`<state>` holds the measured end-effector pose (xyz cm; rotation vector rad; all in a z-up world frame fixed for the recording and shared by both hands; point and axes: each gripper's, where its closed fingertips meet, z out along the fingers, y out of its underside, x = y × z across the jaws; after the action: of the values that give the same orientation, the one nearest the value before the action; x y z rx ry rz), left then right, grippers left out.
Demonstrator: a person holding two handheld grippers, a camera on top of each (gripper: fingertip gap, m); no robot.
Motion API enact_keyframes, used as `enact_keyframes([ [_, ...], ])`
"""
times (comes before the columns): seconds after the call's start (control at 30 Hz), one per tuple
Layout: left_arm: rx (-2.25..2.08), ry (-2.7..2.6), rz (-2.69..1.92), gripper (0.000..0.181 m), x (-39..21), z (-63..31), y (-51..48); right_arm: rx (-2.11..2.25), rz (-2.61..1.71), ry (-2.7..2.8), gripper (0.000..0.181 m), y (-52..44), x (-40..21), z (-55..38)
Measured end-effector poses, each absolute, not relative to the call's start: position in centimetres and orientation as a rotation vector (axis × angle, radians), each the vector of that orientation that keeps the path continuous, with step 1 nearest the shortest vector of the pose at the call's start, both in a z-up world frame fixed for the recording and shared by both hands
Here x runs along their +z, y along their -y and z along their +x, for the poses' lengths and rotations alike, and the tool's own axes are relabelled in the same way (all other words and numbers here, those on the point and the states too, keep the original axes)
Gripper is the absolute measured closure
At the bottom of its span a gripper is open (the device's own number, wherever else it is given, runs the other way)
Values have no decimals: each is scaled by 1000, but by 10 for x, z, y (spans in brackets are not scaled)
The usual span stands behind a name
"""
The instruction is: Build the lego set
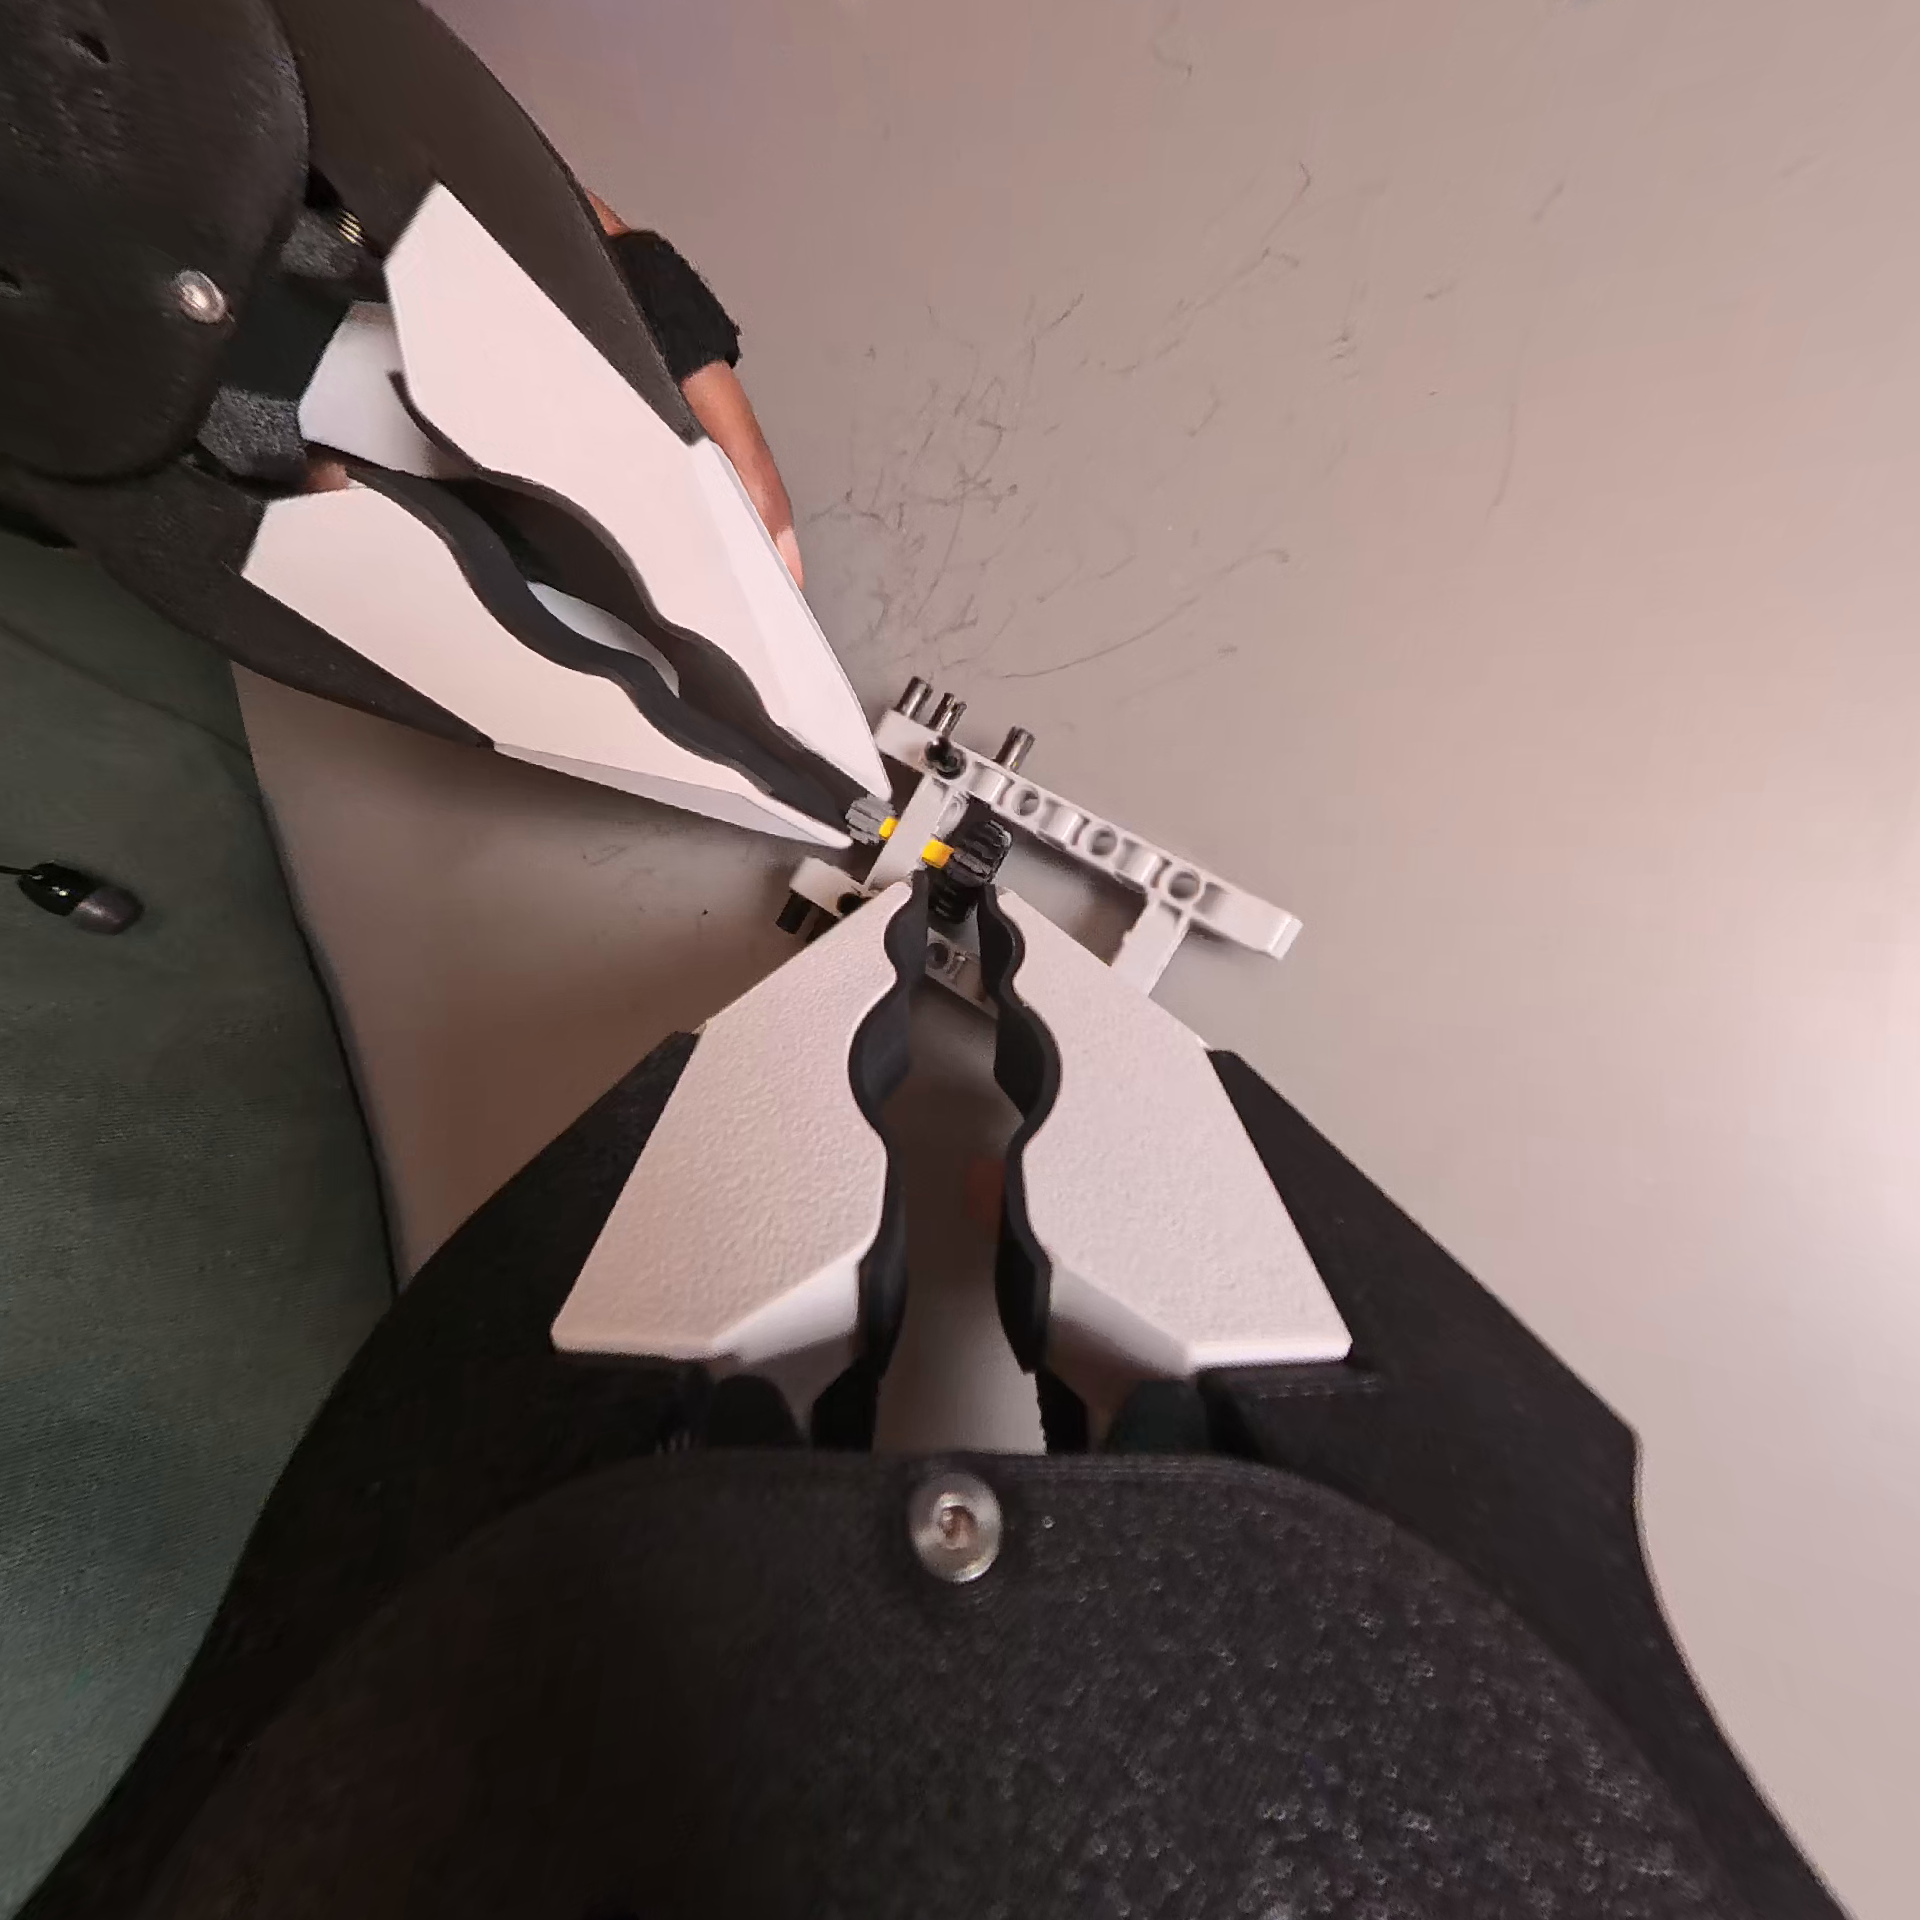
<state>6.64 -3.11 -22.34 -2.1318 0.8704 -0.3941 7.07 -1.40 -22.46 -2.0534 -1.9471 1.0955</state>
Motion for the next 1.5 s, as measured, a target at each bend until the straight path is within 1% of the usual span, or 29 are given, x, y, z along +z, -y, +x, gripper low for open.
enact_keyframes([
  [0.4, -467, -832, -2162, 177, -225, 71, 31, 939, -2009, 2158, 174, 16, -227, 74],
  [0.83, -404, -824, -2138, 177, -225, 73, 29, 1076, -2163, 2034, 174, 17, -229, 75],
  [1.07, -452, -764, -2151, 177, -224, 72, 28, 1007, -2131, 2035, 174, 15, -228, 74],
  [1.27, -434, -771, -2143, 177, -224, 71, 28, 1169, -2190, 1980, 173, 15, -226, 74],
  [1.33, -424, -778, -2145, 177, -225, 71, 28, 1260, -2201, 1969, 169, 17, -223, 74],
  [1.37, -425, -775, -2144, 177, -225, 71, 28, 1293, -2210, 1964, 170, 18, -223, 74],
  [1.5, -426, -773, -2146, 177, -225, 70, 28, 1275, -2183, 1982, 170, 18, -223, 73],
])
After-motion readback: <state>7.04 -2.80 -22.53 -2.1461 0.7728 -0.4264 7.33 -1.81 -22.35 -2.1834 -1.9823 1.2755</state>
